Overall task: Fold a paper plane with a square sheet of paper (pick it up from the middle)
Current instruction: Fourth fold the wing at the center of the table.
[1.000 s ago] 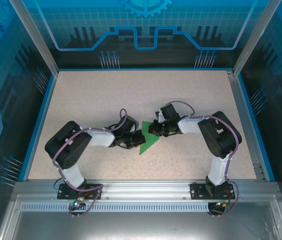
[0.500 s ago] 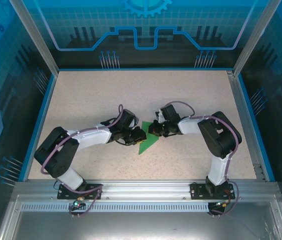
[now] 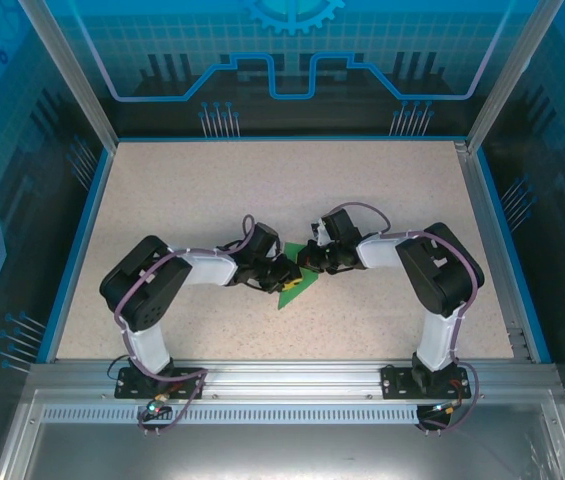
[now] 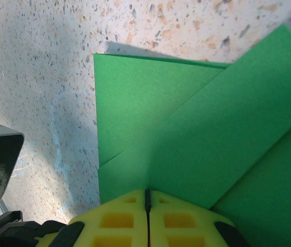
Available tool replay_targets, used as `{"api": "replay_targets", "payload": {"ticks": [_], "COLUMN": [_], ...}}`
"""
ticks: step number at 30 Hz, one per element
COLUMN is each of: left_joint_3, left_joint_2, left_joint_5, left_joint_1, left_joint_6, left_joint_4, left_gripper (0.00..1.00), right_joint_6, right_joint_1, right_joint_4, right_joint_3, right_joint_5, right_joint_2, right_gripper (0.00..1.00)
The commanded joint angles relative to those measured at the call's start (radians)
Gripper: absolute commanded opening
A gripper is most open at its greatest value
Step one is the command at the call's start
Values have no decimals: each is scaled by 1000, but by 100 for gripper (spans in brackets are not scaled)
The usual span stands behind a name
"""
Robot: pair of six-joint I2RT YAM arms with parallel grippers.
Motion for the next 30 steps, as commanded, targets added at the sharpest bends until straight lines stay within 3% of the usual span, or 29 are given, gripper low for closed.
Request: {"api": "replay_targets", "payload": {"ticks": [1,14,21,30], "left_joint_3": [-51,-199,-169,-258], "left_joint_2": [14,-49,-61,-112], "left_joint_5": [-41,-34,-95,-97], "left_joint_1": [-4,-44,-91,-94], "left_joint_6": [-20,100,249,225], "left_joint_4": [-51,-173,-369,-341], "left_gripper": [20,18,18,18], "right_joint_6": [-1,0,4,8], "right_joint_1": [7,7,6,9], "right_joint_4": [-88,-110,-114,-118], "right_joint_3": [-39,-36,-45,-53], "right_joint_5": [105,132,143,148], "right_joint_2": [83,101,92,86], "right_gripper": [6,7,7,7]}}
